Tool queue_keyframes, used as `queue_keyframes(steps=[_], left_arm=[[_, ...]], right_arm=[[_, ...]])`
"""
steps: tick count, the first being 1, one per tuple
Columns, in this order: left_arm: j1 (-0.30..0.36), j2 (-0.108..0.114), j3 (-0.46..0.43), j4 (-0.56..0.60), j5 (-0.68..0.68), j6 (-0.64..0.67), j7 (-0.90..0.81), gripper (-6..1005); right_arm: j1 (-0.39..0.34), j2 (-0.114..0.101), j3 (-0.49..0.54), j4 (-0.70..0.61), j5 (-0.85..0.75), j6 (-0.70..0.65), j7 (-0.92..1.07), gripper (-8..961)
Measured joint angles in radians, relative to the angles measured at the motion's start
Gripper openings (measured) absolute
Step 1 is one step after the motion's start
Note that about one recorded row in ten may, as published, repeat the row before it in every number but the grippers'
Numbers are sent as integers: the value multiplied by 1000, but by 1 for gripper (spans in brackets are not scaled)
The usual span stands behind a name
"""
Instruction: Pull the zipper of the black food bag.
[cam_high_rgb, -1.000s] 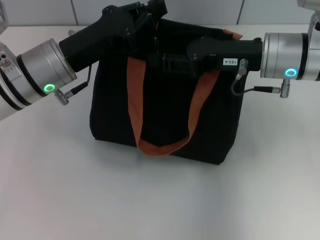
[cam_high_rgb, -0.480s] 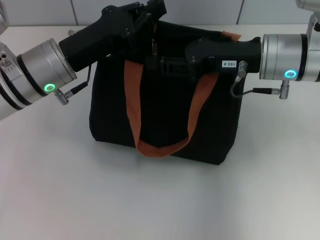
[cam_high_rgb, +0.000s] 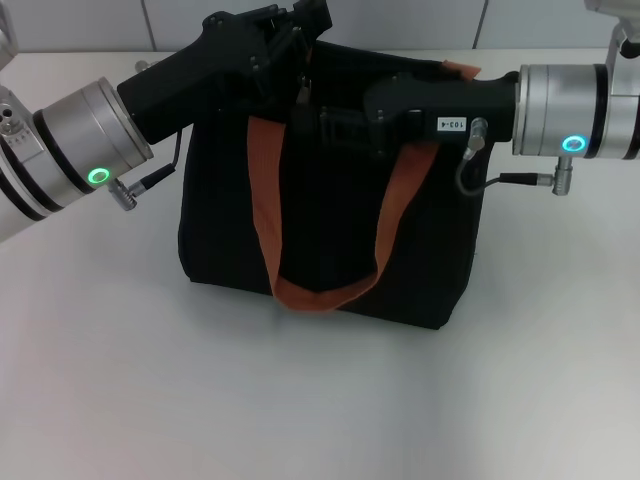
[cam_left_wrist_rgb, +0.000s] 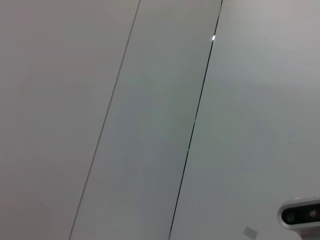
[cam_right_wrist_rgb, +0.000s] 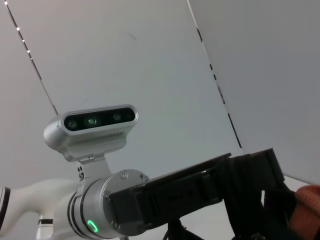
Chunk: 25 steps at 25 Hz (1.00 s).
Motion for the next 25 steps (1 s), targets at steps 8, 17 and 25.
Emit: queue_keyframes(steps=[8,17,25], left_arm=[[0,0,0,0,0,0,0,91],[-1,0,0,0,0,0,2,92],[-1,0,0,0,0,1,2,93]], right_arm=[[7,0,0,0,1,31,33,260],[10,-1,6,0,1,37,42,249],[12,-1,10,1,1,43,42,150]])
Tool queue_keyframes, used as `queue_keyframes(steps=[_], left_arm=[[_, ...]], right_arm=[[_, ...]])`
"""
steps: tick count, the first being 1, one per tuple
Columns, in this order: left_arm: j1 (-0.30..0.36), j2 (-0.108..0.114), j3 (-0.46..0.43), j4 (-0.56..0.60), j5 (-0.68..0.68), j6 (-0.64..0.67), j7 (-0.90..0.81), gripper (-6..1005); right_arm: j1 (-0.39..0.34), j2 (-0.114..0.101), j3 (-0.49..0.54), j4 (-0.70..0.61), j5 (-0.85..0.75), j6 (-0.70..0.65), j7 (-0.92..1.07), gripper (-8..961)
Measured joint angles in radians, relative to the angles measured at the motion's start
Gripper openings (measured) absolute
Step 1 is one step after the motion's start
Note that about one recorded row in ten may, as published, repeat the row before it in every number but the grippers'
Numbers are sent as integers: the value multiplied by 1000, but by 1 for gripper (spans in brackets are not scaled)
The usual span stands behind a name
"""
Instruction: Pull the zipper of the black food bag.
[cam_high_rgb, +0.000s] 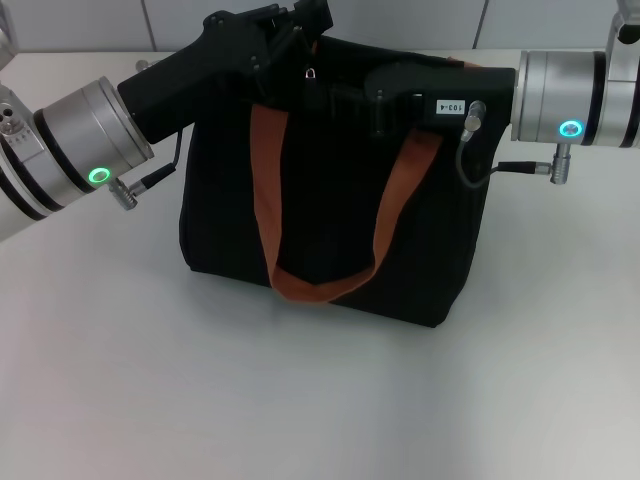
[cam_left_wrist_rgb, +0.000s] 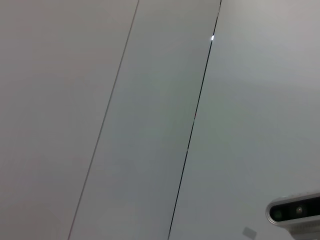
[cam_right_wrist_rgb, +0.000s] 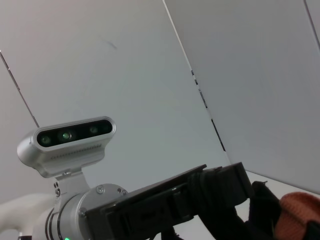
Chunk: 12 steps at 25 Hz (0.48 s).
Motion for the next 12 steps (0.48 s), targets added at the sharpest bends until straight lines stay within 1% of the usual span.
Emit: queue_keyframes(steps=[10,12], left_arm=[[4,0,0,-7,0,2,1,94],[11,0,0,-12,0,-5,6,94]], right_arm=[[21,-1,-24,0,-8,6,53,-2],[25,-2,-35,-3,-9,7,71,-2]])
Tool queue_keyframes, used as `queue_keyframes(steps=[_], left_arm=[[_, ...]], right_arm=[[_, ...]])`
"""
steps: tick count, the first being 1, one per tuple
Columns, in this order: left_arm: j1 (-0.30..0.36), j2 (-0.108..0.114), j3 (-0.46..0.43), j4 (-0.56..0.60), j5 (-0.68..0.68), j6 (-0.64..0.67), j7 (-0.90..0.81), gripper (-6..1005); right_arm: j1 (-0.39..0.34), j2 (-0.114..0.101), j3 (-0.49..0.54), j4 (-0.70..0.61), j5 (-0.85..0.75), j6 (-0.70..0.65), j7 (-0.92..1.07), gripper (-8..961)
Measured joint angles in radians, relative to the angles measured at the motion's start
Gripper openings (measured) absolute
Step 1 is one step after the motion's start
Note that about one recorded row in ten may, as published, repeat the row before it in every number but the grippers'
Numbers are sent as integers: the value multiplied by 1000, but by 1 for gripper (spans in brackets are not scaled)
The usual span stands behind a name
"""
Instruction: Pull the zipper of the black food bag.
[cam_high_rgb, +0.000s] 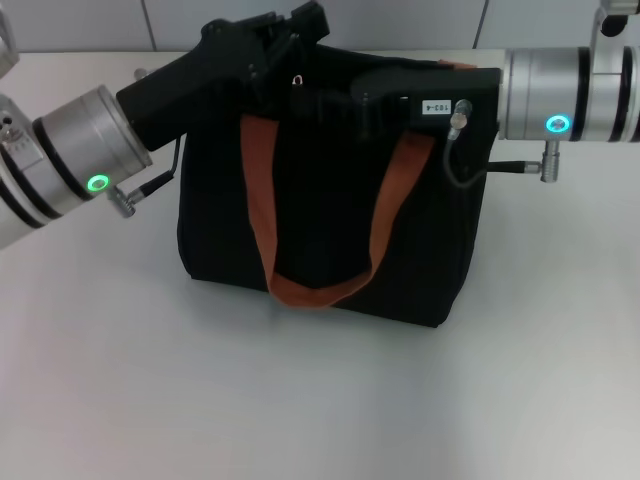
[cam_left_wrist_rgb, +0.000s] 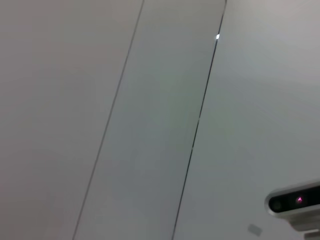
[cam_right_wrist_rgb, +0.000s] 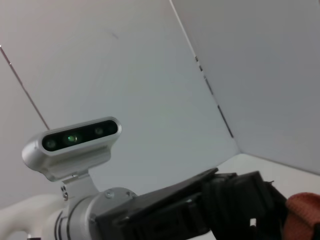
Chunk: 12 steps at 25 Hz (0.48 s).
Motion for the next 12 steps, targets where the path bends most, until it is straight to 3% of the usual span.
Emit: queue_keyframes(steps=[12], left_arm=[[123,1,-12,-3,-64,-16,52,96]], right_arm=[[89,-4,-34,-39,-132,2,213,-3]])
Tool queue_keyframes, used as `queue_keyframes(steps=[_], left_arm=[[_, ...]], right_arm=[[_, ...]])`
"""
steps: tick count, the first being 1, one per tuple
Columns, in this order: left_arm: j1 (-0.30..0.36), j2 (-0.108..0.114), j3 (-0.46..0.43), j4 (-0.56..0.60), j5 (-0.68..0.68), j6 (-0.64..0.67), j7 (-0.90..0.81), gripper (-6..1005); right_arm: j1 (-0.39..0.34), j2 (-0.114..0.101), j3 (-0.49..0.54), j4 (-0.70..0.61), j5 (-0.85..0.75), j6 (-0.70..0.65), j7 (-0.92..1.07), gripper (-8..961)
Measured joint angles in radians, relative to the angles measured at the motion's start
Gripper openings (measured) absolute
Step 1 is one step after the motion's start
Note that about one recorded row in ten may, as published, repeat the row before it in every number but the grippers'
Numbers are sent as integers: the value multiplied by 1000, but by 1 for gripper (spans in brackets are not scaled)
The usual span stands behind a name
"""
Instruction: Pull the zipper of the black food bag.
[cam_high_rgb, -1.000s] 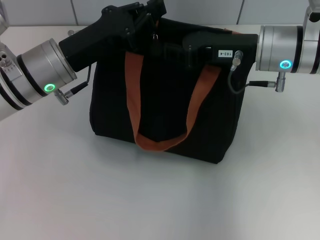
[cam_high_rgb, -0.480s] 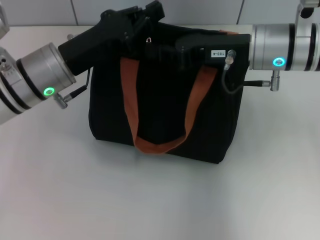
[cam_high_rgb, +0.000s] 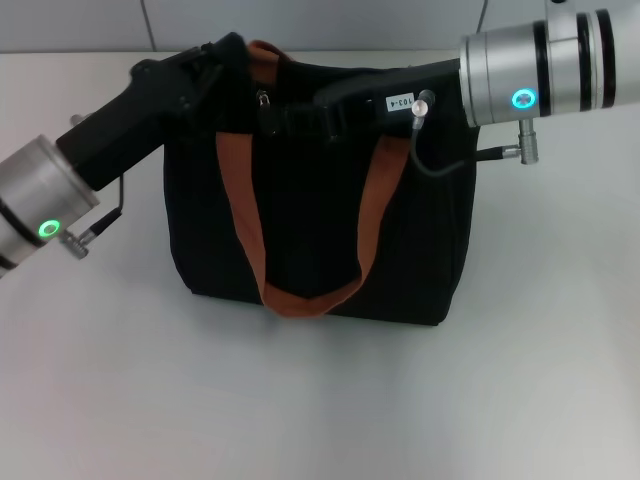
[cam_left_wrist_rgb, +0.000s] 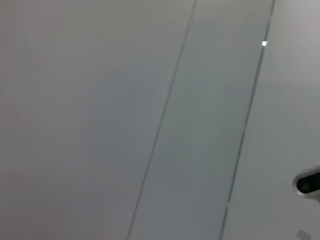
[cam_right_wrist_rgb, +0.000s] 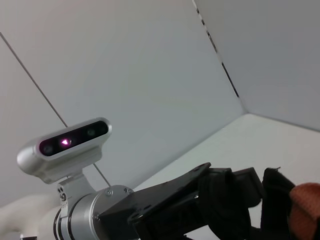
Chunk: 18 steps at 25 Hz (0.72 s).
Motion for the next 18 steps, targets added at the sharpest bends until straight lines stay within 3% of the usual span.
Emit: queue_keyframes(steps=[11,18], left_arm=[[61,1,0,-9,-19,11,44,97],[74,0,-6,-34,-26,11,77,98]], right_arm=[[109,-5,8,-17,-172,7,226,-2],[134,-7,4,-15,-237,48,294,-2]])
